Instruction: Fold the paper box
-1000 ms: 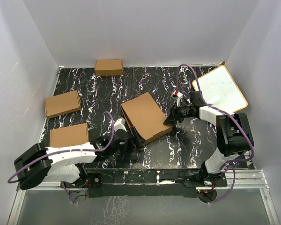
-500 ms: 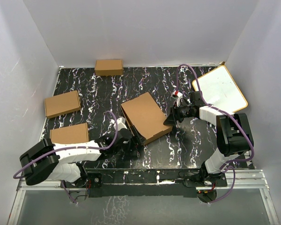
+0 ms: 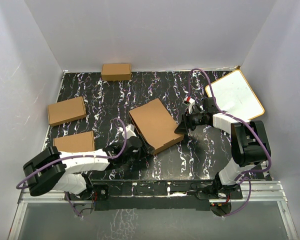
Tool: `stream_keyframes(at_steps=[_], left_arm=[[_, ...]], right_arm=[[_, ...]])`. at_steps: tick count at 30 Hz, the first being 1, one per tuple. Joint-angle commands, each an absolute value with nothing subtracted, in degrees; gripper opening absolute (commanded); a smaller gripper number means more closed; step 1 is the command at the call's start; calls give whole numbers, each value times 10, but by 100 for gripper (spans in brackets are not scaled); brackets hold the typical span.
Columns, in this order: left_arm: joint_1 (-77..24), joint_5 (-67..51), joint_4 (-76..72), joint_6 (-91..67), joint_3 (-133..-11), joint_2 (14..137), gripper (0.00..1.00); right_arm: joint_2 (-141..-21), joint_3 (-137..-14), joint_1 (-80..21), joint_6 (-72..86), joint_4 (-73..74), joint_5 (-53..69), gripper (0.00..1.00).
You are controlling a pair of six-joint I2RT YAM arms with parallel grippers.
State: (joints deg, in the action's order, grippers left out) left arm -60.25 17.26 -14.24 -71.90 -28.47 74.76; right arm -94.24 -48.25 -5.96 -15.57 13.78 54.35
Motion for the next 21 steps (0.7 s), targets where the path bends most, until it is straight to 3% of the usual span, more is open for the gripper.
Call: stream_keyframes(at_steps=[1, 10, 21], left_arm=[[-605, 168, -154, -724, -305, 759, 35], [-605, 156, -135, -756, -322, 772, 19], [-605, 161, -45, -812, -345, 752, 26]], right_arm=[[-962, -483, -74, -187, 156, 510, 52], [-963, -483, -74, -187, 156, 510, 52], [-964, -483, -74, -187, 156, 510, 52]])
